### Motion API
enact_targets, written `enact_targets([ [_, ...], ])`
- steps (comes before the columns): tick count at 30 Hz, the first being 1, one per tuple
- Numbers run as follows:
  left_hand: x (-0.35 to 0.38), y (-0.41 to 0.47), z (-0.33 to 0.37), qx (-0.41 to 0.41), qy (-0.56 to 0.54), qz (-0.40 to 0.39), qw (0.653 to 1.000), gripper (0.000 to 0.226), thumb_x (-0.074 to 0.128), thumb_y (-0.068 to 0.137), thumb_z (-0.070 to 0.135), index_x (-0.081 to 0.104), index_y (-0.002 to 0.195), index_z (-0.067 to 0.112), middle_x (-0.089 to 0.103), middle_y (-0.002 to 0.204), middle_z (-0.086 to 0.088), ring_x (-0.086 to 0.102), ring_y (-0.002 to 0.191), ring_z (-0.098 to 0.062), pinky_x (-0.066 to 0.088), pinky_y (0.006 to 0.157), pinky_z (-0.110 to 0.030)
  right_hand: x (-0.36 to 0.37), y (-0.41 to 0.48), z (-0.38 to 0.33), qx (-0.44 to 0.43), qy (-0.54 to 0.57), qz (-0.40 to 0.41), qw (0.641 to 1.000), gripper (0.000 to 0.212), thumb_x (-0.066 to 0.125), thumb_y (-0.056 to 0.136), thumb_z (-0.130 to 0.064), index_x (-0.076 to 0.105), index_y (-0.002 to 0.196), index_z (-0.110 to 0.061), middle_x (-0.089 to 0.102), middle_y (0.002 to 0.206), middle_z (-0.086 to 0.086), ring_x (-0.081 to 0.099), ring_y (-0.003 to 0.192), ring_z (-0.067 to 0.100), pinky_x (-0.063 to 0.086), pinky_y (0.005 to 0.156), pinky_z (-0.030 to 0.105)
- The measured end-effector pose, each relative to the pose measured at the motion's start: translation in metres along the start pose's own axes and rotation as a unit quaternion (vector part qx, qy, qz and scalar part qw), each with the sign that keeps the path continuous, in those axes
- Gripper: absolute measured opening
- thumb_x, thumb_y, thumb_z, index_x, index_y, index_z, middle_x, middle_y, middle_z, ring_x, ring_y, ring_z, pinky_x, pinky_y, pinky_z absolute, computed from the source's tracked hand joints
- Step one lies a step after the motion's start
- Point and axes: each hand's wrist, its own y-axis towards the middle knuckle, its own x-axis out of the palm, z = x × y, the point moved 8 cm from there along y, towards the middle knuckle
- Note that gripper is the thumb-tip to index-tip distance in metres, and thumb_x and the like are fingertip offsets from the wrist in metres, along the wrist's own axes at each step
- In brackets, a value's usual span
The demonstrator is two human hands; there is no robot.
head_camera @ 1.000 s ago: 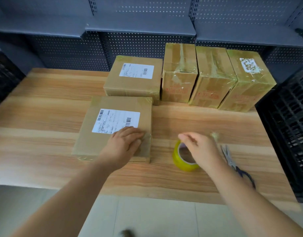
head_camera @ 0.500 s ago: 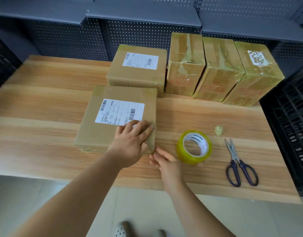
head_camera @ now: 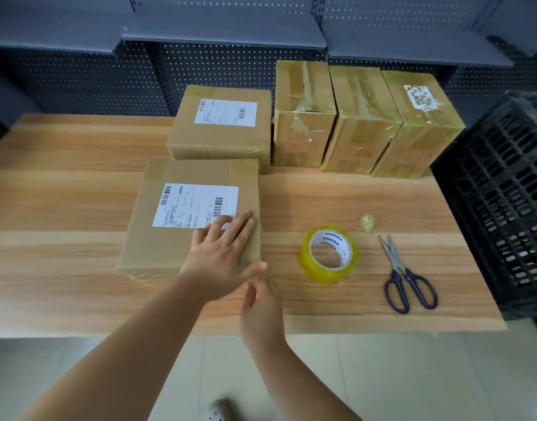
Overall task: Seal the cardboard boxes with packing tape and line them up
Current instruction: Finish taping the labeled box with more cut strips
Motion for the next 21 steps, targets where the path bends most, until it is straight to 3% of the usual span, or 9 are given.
enact_targets([
  [3,0.001,-0.003,0.004,0.008,0.027,-0.025,0.999,0.099,0.032,0.077,0.081,0.024,0.155,0.02,0.024,0.159,0.01,0.033,0.135,-0.024,0.029,0.102,-0.044,-0.021,-0.019,0.004,-0.008,-0.043,-0.054,0.998,0.042,0.045,0.098,-0.009,0.052,0.14,-0.01,0.047,0.146,-0.005,0.041,0.137,0.008,0.025,0.112,0.012],
  [7,-0.013,-0.004,0.011,-0.002,0.011,-0.048,0.999,0.109,0.049,0.074,0.073,0.001,0.157,0.019,0.005,0.163,0.007,0.016,0.145,-0.024,0.015,0.112,-0.042,-0.119,-0.038,0.019,0.035,0.024,0.049,0.998,0.034,0.057,0.097,-0.011,0.063,0.129,-0.019,0.056,0.131,-0.012,0.055,0.119,0.004,0.042,0.091,0.008],
  [9,-0.03,-0.002,0.032,0.003,-0.014,-0.001,1.0,0.102,0.048,0.073,0.066,0.013,0.156,0.017,0.016,0.161,0.0,0.016,0.143,-0.025,0.013,0.112,-0.044,-0.169,-0.037,0.045,0.113,0.017,0.095,0.989,0.033,0.059,0.097,-0.014,0.062,0.129,-0.022,0.058,0.124,-0.013,0.058,0.11,0.006,0.041,0.085,0.012],
  [12,-0.048,0.007,0.104,0.139,-0.022,0.057,0.988,0.075,0.046,0.076,0.052,0.037,0.142,0.017,0.046,0.146,-0.009,0.027,0.137,-0.027,0.018,0.111,-0.042,-0.212,-0.029,0.085,0.211,-0.02,0.084,0.974,0.035,0.059,0.097,-0.018,0.06,0.132,-0.016,0.056,0.132,-0.005,0.055,0.115,0.01,0.041,0.096,0.023],
  [14,-0.036,0.017,0.146,0.192,-0.028,-0.003,0.981,0.067,0.049,0.088,0.045,0.031,0.148,0.021,0.037,0.153,-0.004,0.017,0.145,-0.023,0.011,0.118,-0.037,-0.221,-0.016,0.093,0.217,-0.044,0.055,0.974,0.036,0.061,0.096,-0.019,0.06,0.131,-0.013,0.058,0.135,0.003,0.057,0.118,0.016,0.043,0.098,0.026],
  [16,-0.01,0.029,0.165,0.17,-0.01,-0.114,0.979,0.069,0.052,0.093,0.037,0.022,0.153,0.021,0.025,0.158,0.002,0.007,0.15,-0.019,0.0,0.121,-0.035,-0.22,0.0,0.091,0.203,-0.061,0.023,0.977,0.039,0.063,0.095,-0.022,0.059,0.132,-0.014,0.06,0.132,0.003,0.058,0.114,0.016,0.041,0.091,0.022],
  [17,0.001,0.035,0.17,0.16,0.006,-0.138,0.977,0.067,0.053,0.094,0.031,0.021,0.152,0.022,0.029,0.156,0.002,0.011,0.15,-0.019,0.0,0.122,-0.035,-0.217,0.008,0.091,0.191,-0.071,0.003,0.979,0.041,0.064,0.094,-0.023,0.058,0.134,-0.015,0.059,0.132,0.001,0.058,0.115,0.016,0.041,0.092,0.022],
  [19,0.016,0.042,0.176,0.129,0.026,-0.152,0.98,0.063,0.049,0.093,0.014,0.025,0.15,0.026,0.049,0.144,-0.002,0.028,0.145,-0.023,0.01,0.12,-0.033,-0.208,0.021,0.093,0.17,-0.089,-0.033,0.981,0.049,0.067,0.091,-0.027,0.055,0.138,-0.019,0.058,0.133,-0.002,0.054,0.121,0.016,0.041,0.1,0.027],
  [21,0.015,0.043,0.177,0.099,0.007,-0.137,0.986,0.062,0.047,0.094,0.011,0.028,0.149,0.033,0.051,0.143,-0.002,0.028,0.143,-0.023,0.023,0.116,-0.031,-0.201,0.031,0.092,0.152,-0.083,-0.056,0.983,0.054,0.07,0.088,-0.03,0.053,0.139,-0.022,0.058,0.131,-0.005,0.054,0.121,0.015,0.043,0.102,0.032],
])
